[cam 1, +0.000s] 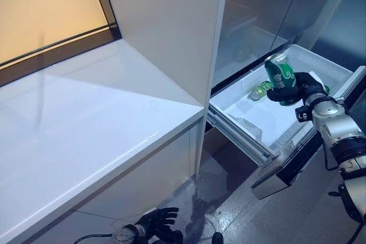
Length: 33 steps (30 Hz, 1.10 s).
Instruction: Put drinks into fridge and close the fridge
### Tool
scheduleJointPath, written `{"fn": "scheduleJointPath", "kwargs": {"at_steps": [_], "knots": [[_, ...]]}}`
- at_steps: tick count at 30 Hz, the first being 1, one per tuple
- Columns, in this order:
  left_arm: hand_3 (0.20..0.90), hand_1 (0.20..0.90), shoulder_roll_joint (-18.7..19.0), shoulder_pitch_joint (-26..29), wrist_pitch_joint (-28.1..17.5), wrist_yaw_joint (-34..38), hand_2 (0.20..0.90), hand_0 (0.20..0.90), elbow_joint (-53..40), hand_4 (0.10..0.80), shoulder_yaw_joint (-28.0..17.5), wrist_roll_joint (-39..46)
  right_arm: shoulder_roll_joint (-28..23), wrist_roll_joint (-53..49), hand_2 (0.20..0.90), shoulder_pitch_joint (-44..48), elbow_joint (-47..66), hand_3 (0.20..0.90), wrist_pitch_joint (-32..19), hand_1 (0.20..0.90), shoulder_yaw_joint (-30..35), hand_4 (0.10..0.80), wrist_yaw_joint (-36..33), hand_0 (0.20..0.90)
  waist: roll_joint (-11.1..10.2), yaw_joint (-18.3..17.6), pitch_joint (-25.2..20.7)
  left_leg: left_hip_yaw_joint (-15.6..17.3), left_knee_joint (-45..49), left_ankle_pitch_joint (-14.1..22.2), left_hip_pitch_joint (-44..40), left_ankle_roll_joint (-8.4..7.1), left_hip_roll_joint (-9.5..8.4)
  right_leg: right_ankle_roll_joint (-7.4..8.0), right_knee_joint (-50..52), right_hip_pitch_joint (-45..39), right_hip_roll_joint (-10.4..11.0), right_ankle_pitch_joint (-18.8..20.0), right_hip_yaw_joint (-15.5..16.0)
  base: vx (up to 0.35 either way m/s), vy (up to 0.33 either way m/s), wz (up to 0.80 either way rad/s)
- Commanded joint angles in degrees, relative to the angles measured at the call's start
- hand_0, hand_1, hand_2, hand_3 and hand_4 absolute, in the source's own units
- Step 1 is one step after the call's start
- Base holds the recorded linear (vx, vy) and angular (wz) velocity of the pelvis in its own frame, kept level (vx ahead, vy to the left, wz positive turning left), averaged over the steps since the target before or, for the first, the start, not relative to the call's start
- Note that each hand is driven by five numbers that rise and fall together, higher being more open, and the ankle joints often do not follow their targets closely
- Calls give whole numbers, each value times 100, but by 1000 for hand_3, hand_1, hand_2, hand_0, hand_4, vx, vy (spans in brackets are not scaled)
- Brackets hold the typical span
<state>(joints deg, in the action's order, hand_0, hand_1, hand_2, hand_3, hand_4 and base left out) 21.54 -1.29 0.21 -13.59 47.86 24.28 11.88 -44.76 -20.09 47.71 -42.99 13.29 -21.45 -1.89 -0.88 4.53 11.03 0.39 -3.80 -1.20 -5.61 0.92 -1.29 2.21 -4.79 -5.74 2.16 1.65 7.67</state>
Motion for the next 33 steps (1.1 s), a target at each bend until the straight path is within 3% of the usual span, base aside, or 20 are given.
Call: {"fn": "scheduleJointPath", "kwargs": {"at_steps": [1, 8, 22, 23, 24, 25, 26, 27, 33], "knots": [[900, 900, 123, 266, -90, 437, 900, 900, 45, 800, -20, -306, -328, 241, 300, 1174, -45, 200, -338, 300, 132, 100, -383, 300, -118, 159, -237, 18, 654, 519, 436, 112, -203, -8, 918, 399, -195, -571, -17, -119, -40, 9], [900, 900, 377, 598, 79, 847, 900, 900, 448, 800, -385, -721, -282, 374, 300, 1350, -675, 200, -19, 300, -35, 100, -334, 300, 104, 257, 421, -3, 885, 433, 972, 151, -213, -47, 1165, 908, -200, -522, -3, -150, -12, 10], [900, 900, 419, 504, -204, 622, 900, 900, 198, 800, -453, -734, -489, 1259, 309, 972, -1234, 211, 442, 309, -101, 111, 759, 309, 142, 221, 696, 114, 895, 380, 1093, 140, -192, 27, 1287, 1131, -163, -446, -20, -35, 0, 0], [900, 900, 432, 523, -200, 630, 900, 900, 176, 800, -449, -761, -507, 1354, 349, 966, -1243, 258, 483, 349, -116, 158, 861, 349, 132, 212, 702, 129, 888, 376, 1089, 139, -184, 36, 1287, 1137, -163, -436, -26, -33, -17, -2], [900, 900, 446, 539, -205, 630, 900, 900, 171, 800, -451, -787, -523, 1464, 453, 961, -1252, 378, 502, 453, -136, 278, 945, 453, 125, 204, 701, 138, 880, 370, 1089, 136, -179, 43, 1289, 1146, -164, -429, -31, -32, -13, -1], [900, 900, 452, 549, -213, 644, 900, 900, 176, 800, -443, -795, -527, 1509, 453, 953, -1284, 378, 510, 453, -159, 278, 1013, 453, 118, 195, 701, 153, 874, 372, 1080, 136, -172, 51, 1291, 1148, -165, -422, -40, 0, 0, 0], [900, 900, 459, 573, -187, 656, 900, 900, 174, 800, -438, -794, -517, 1555, 533, 941, -1318, 472, 519, 533, -188, 372, 1089, 533, 110, 186, 694, 163, 859, 375, 1060, 138, -165, 59, 1296, 1150, -169, -420, -51, 0, 0, 0], [900, 900, 460, 585, -166, 662, 900, 900, 179, 800, -444, -812, -518, 1643, 900, 927, -1335, 900, 525, 900, -197, 800, 1146, 900, 100, 177, 680, 174, 847, 377, 1040, 140, -163, 64, 1291, 1142, -171, -417, -62, 0, 0, 0], [900, 900, 481, 599, -64, 656, 900, 900, 208, 800, -490, -981, -559, 1730, 900, 888, -1203, 900, 384, 900, -244, 800, 1190, 900, 41, 128, 596, 230, 800, 392, 945, 135, -151, 109, 1240, 1091, -168, -368, -106, -12, -8, -3]]}}
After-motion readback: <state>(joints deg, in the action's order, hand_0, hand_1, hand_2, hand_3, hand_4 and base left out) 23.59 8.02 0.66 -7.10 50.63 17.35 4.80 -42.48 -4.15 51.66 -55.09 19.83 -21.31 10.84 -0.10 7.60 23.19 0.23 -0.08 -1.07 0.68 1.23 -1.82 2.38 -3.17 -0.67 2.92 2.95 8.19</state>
